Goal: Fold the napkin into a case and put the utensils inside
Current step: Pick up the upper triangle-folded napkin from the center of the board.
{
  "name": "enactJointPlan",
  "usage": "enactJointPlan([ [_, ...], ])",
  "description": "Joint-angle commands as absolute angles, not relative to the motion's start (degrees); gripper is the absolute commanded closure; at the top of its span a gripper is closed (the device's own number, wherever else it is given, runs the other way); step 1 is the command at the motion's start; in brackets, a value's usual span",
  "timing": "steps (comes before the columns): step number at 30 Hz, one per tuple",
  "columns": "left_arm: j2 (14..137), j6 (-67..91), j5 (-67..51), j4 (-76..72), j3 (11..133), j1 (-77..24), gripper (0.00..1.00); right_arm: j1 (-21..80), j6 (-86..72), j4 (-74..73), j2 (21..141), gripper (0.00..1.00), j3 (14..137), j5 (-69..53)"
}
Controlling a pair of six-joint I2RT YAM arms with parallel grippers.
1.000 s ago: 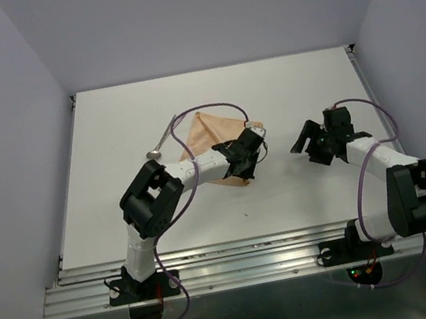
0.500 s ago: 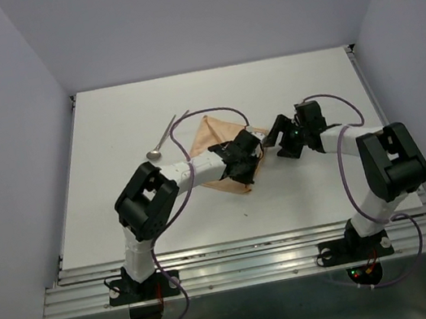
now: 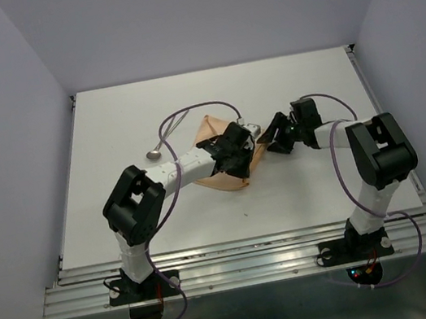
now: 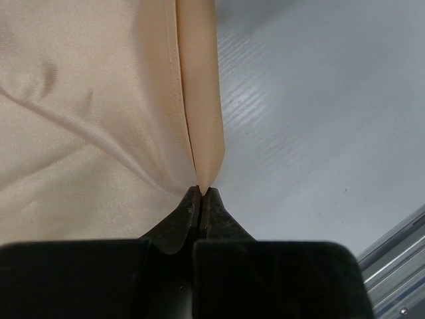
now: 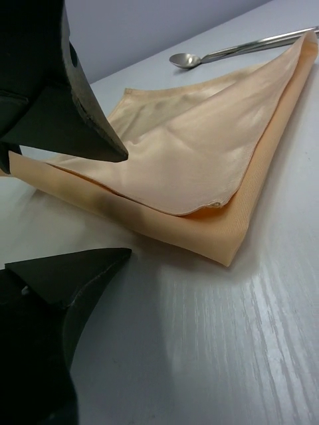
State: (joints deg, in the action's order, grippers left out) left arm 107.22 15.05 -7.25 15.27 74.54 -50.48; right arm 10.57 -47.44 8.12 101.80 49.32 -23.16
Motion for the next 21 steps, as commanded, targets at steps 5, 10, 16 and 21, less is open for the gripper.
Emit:
enactJointPlan([
  [5, 103.2, 13.4, -8.4, 15.0, 73.2, -49.9, 1.00, 11.2, -47.4, 7.4, 107.0, 0.45, 53.4, -22.5],
  [10, 102.6, 13.4, -8.8, 14.6, 72.8, -49.8, 1.00, 11.2, -47.5, 7.1, 108.4, 0.54, 54.8, -22.7],
  [16, 102.0, 13.4, -8.9, 14.7, 73.0, -49.8, 1.00, 11.2, -47.8, 7.0, 109.6, 0.64, 55.4, -22.9],
  [21, 101.4, 13.5, -8.8, 14.5, 73.1, -49.8, 1.00, 11.2, -48.2, 7.5, 110.1, 0.59, 55.2, -23.6],
])
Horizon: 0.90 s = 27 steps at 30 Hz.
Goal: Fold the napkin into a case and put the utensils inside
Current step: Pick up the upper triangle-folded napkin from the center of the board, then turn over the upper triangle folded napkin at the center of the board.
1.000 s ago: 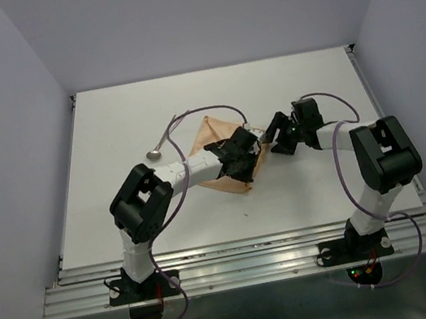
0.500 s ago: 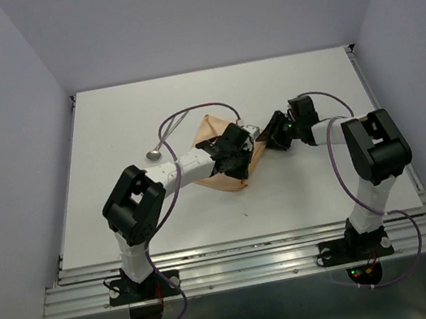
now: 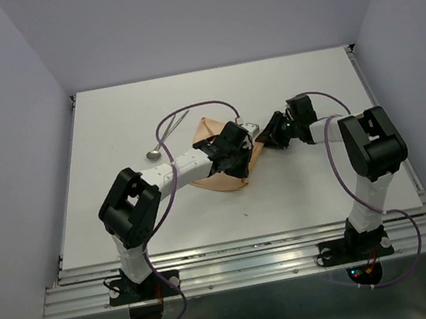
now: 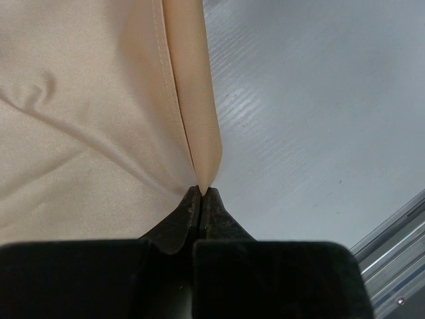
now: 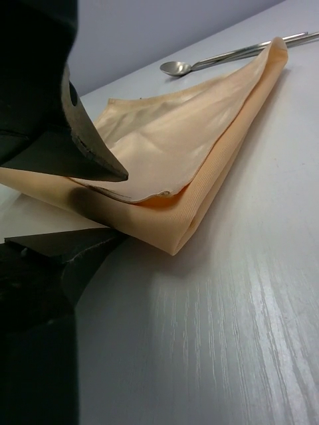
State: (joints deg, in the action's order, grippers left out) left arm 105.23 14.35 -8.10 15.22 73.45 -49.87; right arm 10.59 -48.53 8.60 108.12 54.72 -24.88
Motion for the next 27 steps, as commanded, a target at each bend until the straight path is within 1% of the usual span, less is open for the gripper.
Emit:
enactJointPlan([
  [1, 101.5, 13.4, -8.9, 14.6, 73.2, -49.8, 1.00, 11.2, -48.3, 7.6, 110.2, 0.59, 55.1, -23.6],
  [3, 101.6, 13.5, -9.0, 14.7, 73.3, -49.8, 1.00, 11.7, -48.7, 8.2, 110.5, 0.60, 54.9, -24.1],
  [6, 101.4, 13.6, -9.0, 14.7, 73.3, -49.8, 1.00, 11.7, -49.3, 8.9, 110.7, 0.66, 55.0, -24.3],
  [7, 101.3, 13.6, -9.0, 14.8, 73.3, -49.8, 1.00, 11.7, -49.3, 8.9, 110.5, 0.76, 55.0, -24.2],
  [9, 101.0, 13.6, -8.9, 14.8, 73.1, -49.8, 1.00, 11.7, -49.4, 8.9, 109.6, 0.86, 55.1, -23.5],
  [10, 100.9, 13.6, -8.9, 14.9, 73.0, -49.8, 1.00, 11.7, -49.2, 8.2, 109.1, 0.94, 55.1, -22.9],
  [12, 100.4, 13.6, -9.0, 15.1, 72.9, -49.9, 1.00, 11.7, -48.7, 7.2, 107.1, 0.99, 55.4, -20.8],
  [19, 98.1, 13.5, -8.8, 17.2, 74.4, -49.9, 1.00, 11.7, -46.3, 1.9, 100.1, 0.99, 57.3, -15.9],
  [27, 95.7, 13.2, -8.8, 20.8, 82.1, -49.8, 1.00, 11.7, -43.6, -4.8, 93.3, 0.99, 64.8, -10.6],
])
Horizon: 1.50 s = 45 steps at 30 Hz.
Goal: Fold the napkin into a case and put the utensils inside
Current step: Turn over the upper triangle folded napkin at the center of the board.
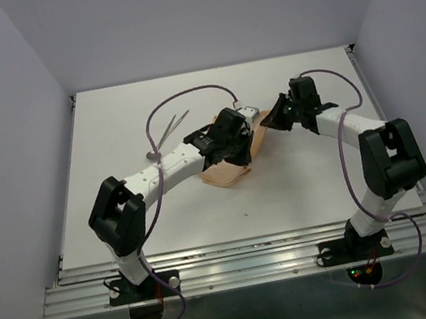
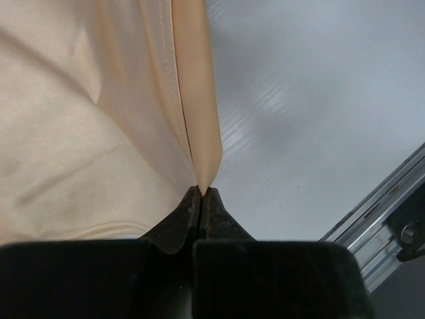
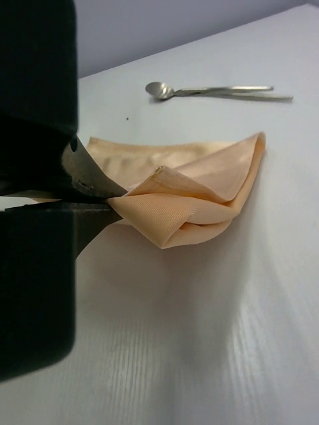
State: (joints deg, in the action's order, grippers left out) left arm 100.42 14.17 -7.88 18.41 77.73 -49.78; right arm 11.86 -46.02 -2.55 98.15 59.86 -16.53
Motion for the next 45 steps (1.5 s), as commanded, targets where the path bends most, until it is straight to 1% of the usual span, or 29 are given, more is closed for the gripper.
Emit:
enactJointPlan([
  [1, 95.6, 13.1, -9.3, 21.1, 83.6, -49.8, 1.00, 11.7, -43.4, -5.3, 92.4, 0.99, 65.4, -9.1],
  [6, 95.8, 13.1, -11.6, 22.7, 89.5, -50.0, 1.00, 10.5, -41.7, -9.0, 87.5, 0.99, 69.2, -5.7],
  [14, 99.0, 14.1, -12.7, 26.2, 99.4, -54.2, 1.00, 6.1, -38.1, -14.6, 79.5, 0.99, 68.6, -0.3],
  [18, 102.6, 15.8, -14.1, 26.3, 103.9, -57.2, 1.00, 3.5, -33.7, -19.3, 75.2, 0.99, 69.3, 4.9],
  [22, 106.9, 16.4, -13.1, 27.5, 110.9, -61.2, 1.00, 1.9, -29.1, -27.8, 72.2, 0.99, 72.1, 9.0],
  [27, 114.0, 17.7, -13.6, 28.9, 120.2, -65.6, 1.00, 1.3, -24.4, -34.1, 68.6, 0.99, 73.9, 15.5],
  [31, 117.8, 19.8, -16.6, 27.5, 126.5, -68.5, 1.00, 0.2, -22.8, -38.0, 65.7, 0.99, 74.4, 20.9],
  [36, 120.6, 21.6, -21.3, 24.1, 129.9, -70.8, 1.00, 0.2, -21.2, -42.0, 64.9, 0.99, 78.2, 26.4],
  [40, 121.0, 23.6, -25.0, 20.6, 129.5, -71.7, 1.00, 0.2, -20.1, -44.4, 64.4, 0.99, 80.1, 27.3],
  [43, 119.8, 25.2, -27.1, 16.5, 126.2, -71.8, 1.00, 0.2, -18.5, -45.2, 65.3, 0.99, 81.6, 24.4],
  [45, 116.9, 26.3, -27.7, 13.3, 122.1, -71.5, 1.00, 0.2, -17.4, -45.6, 67.7, 0.99, 83.4, 22.9],
])
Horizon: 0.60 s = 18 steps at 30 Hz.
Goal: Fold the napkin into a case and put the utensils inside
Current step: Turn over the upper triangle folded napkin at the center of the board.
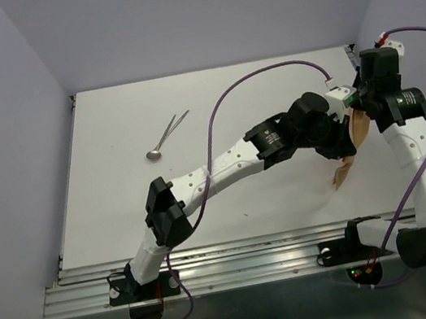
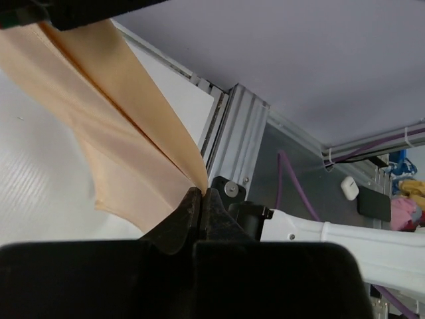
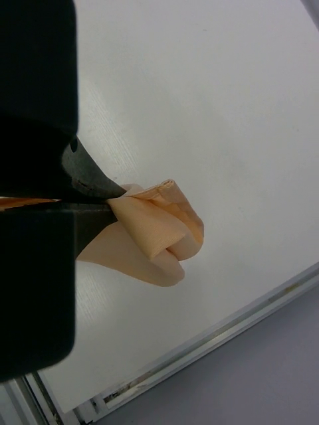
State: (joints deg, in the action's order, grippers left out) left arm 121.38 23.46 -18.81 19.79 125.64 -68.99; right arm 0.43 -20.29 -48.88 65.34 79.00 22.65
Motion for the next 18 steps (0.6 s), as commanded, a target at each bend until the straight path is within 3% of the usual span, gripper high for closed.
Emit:
enactJointPlan([
  [1, 115.8, 27.1, -28.6, 8.9, 116.6, -71.1, 1.00, 0.2, -17.1, -45.6, 68.6, 0.99, 84.0, 20.8],
  [7, 108.2, 34.5, -33.6, -9.5, 93.0, -65.3, 1.00, 0.2, -16.1, -41.3, 77.8, 0.99, 85.5, 14.2],
  [18, 98.2, 36.2, -33.7, -19.2, 71.6, -55.4, 1.00, 14.1, -18.8, -36.0, 97.4, 0.99, 93.3, 14.7],
])
